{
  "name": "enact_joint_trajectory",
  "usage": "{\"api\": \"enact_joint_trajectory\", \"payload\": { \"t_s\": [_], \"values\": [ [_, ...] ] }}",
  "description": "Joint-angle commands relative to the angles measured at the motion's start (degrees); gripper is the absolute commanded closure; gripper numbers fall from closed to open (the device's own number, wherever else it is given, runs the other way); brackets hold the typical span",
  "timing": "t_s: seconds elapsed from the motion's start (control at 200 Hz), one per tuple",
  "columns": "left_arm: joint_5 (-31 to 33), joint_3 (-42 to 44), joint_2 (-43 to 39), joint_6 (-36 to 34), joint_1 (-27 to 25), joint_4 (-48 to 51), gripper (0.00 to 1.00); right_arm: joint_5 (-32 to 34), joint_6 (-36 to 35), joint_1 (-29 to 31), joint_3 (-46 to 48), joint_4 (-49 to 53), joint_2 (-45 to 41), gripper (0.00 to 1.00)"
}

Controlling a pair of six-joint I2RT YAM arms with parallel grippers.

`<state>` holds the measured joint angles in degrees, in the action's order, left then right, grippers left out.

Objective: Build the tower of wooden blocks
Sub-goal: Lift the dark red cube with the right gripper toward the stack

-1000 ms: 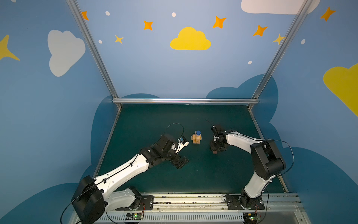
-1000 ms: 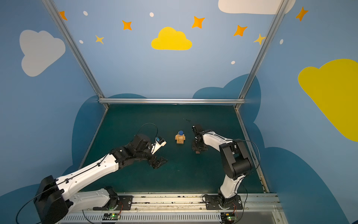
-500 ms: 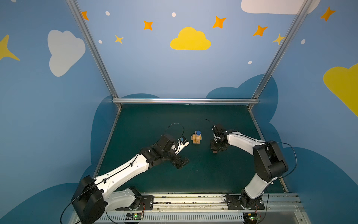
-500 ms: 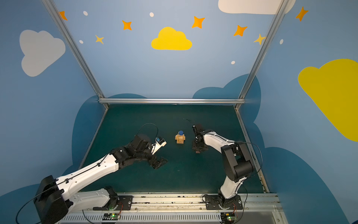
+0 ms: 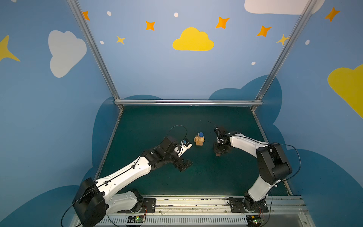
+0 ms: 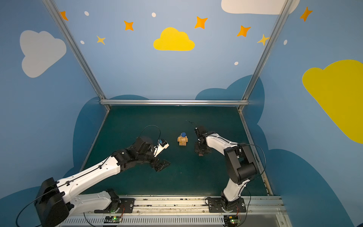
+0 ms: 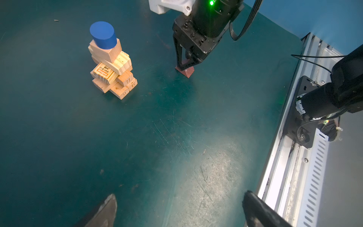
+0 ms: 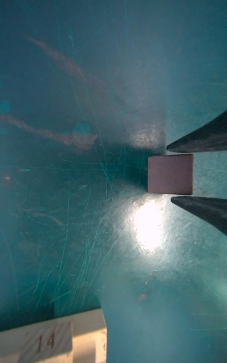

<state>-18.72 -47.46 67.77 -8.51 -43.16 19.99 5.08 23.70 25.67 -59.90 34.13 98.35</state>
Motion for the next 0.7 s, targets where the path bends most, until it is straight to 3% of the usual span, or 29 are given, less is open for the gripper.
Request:
{"api": "enact_joint_trajectory", "payload": {
  "t_s": [0.0, 0.2, 0.521, 0.691],
  "values": [
    [0.08, -0.18, -0.98, 0.23, -0.25, 0.00, 0.00, 0.68, -0.33, 0.38, -0.22, 1.24, -0.09, 0.69],
    [0.34, -0.13, -0.97, 0.25, -0.37, -0.03, 0.00, 0.54, -0.59, 0.35, -0.64, 1.75, 0.60, 0.68],
    [1.14, -0.14, -1.41, 0.08, -0.66, 0.10, 0.00, 0.02, -0.68, 0.35, -0.74, 2.21, -0.48, 0.81],
    [2.63, -0.09, -2.25, 0.29, -0.68, -0.19, 0.00, 0.73, -0.86, 1.04, -2.51, 5.47, -3.27, 0.82]
  ]
}}
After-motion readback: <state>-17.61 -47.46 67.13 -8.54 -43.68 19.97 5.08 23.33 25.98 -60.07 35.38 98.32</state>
